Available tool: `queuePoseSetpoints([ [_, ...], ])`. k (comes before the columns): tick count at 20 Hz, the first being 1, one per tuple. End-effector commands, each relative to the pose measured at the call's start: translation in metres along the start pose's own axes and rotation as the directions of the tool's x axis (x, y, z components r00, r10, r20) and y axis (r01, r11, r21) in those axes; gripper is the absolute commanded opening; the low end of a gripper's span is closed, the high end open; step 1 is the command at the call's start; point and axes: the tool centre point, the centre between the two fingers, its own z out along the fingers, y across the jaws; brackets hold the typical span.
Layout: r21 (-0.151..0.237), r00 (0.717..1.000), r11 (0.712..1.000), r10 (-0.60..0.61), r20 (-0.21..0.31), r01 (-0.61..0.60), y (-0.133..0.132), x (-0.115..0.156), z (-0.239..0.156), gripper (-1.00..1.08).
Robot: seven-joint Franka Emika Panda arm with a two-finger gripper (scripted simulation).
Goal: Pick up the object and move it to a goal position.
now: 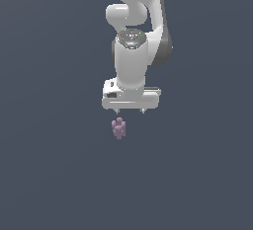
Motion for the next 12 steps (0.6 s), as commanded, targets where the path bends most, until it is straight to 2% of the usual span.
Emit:
queuePoseSetpoints([
  [1, 0.000, 1.000, 1.000, 0.000, 0.000, 0.000, 0.000, 0.000, 0.000, 1.00],
  [12, 0.017, 0.999, 0.999, -0.042, -0.019, 0.043, -0.013, 0.007, -0.016, 1.00],
])
